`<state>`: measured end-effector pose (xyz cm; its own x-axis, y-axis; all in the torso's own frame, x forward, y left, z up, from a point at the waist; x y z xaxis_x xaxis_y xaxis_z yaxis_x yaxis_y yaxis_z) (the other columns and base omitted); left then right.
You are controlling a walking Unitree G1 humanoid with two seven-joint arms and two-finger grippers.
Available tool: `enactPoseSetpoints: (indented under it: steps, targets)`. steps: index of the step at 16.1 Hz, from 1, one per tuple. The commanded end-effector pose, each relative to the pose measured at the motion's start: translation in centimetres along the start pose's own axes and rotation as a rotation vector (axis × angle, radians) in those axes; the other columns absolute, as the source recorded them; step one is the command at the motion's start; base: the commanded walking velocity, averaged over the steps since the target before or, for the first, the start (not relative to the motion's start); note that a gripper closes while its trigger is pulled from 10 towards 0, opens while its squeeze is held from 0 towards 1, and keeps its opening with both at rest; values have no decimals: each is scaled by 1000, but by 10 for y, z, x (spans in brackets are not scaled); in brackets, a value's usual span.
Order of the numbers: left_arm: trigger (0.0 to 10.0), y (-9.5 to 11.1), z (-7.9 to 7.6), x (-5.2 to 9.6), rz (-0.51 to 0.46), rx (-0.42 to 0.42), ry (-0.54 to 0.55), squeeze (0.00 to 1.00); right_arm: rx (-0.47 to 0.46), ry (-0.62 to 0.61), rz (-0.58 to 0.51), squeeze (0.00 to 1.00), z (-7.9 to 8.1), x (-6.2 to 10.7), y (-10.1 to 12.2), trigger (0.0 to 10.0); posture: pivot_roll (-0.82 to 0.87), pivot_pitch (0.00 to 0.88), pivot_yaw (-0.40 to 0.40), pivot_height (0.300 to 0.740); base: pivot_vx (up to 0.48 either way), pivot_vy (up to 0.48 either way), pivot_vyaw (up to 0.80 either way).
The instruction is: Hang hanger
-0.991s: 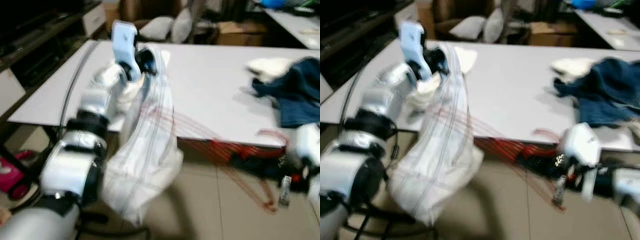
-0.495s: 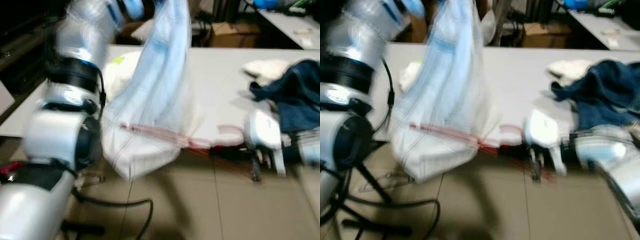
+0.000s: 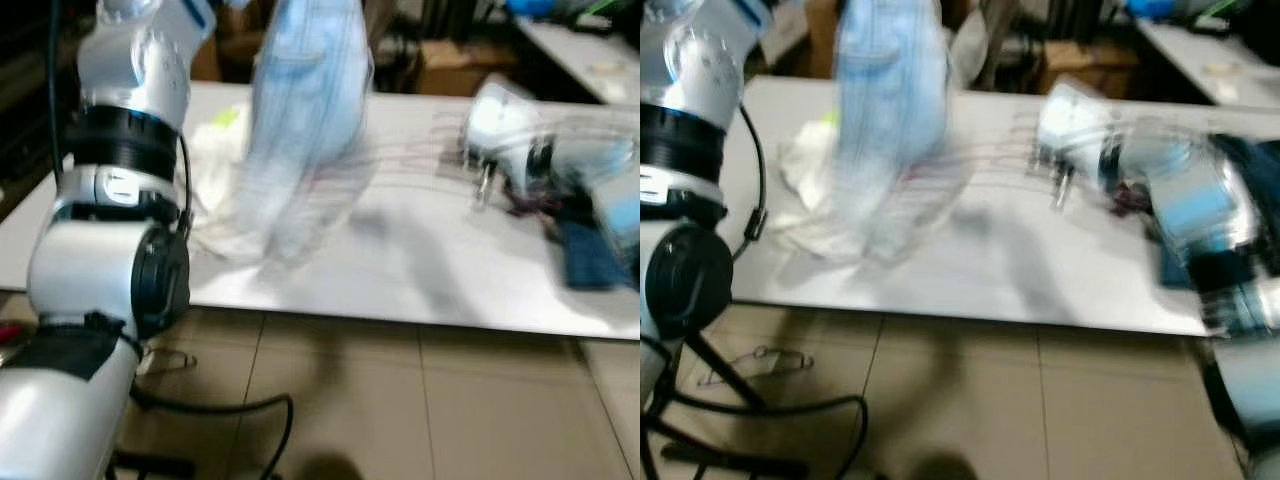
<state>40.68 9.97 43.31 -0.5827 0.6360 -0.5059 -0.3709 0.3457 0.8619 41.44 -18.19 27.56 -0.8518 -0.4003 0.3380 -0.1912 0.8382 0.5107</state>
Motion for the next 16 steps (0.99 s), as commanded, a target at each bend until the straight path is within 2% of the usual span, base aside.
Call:
enactPoseSetpoints:
  steps: [1, 2, 3, 5, 6, 8, 9, 10, 11, 12, 13, 14, 15, 16]
  targets:
    - [10000, 19, 0, 2, -63, -28, -6, 0, -4, -192, -55, 0, -27, -1, 12, 10000, -31, 0, -4, 740, 364, 0, 0]
    - [10000, 20, -1, 2, -74, -21, -9, 0, -40, -307, -122, 0, -43, 1, 23, 10000, -30, 0, -4, 740, 364, 0, 0]
    - [10000, 21, -3, 3, -82, -20, -14, 0, -39, -369, -157, 0, -49, 3, 28, 10000, -30, 0, 0, 740, 364, 0, 0]
    - [10000, 9, -5, 7, -66, 10, -15, 0, -48, -342, -167, 0, -36, -7, 22, 10000, -29, 0, 3, 740, 360, 0, 0]
    - [10000, -9, -6, 13, -31, 35, -5, 0, -61, -296, -161, 0, -18, -14, 15, 10000, -33, 0, 11, 740, 352, 0, 0]
    - [10000, -60, -11, 35, 87, 56, 27, 0, -102, -199, -161, 0, 25, -19, 1, 10000, -45, 0, 28, 740, 341, 0, 0]
    - [10000, -121, -14, 68, 250, 45, 81, 0, -117, -101, -167, 0, 65, -15, -5, 10000, -48, 0, 35, 740, 296, 0, 0]
    - [10000, -165, -14, 100, 394, 23, 131, 0, -131, 0, -194, 0, 94, -7, -4, 10000, -57, 0, 43, 740, 289, 0, 0]
    - [10000, -180, -15, 114, 453, 11, 144, 0, -136, 54, -213, 0, 107, -1, -2, 10000, -61, 0, 44, 740, 240, 0, 0]
    - [10000, -219, -11, 169, 643, -13, 211, 0, -171, 222, -242, 0, 144, 27, -5, 10000, -67, 0, 45, 740, 0, 0, 0]
    - [10000, -225, -10, 180, 679, -25, 221, 0, -178, 257, -246, 0, 151, 35, -6, 10000, -67, 0, 45, 740, 0, 0, 0]
    - [10000, -224, -7, 193, 714, -45, 248, 0, -187, 310, -260, 0, 159, 50, -5, 10000, -66, 0, 42, 740, 0, 0, 0]
    - [10000, -224, -7, 199, 745, -61, 240, 0, -198, 340, -266, 0, 163, 61, -4, 10000, -63, 0, 40, 740, 0, 0, 0]
    - [10000, -239, -14, 227, 937, -87, 157, 0, -230, 431, -267, 0, 174, 88, -1, 10000, -60, 0, 38, 740, 0, 0, 0]
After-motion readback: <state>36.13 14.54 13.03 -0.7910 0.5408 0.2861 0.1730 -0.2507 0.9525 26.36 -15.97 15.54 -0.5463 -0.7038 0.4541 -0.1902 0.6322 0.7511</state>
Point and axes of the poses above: a point about 5 cm out from each wrist's last joint towards the gripper, its own x axis pointing back from the gripper into the wrist, its own y axis along the axis of the wrist's last joint, z = x × y, the point moved 4 cm from there along -x, pointing out of the wrist towards the gripper, and after that the axes turned 8 degrees about x, right-handed, at the moved point
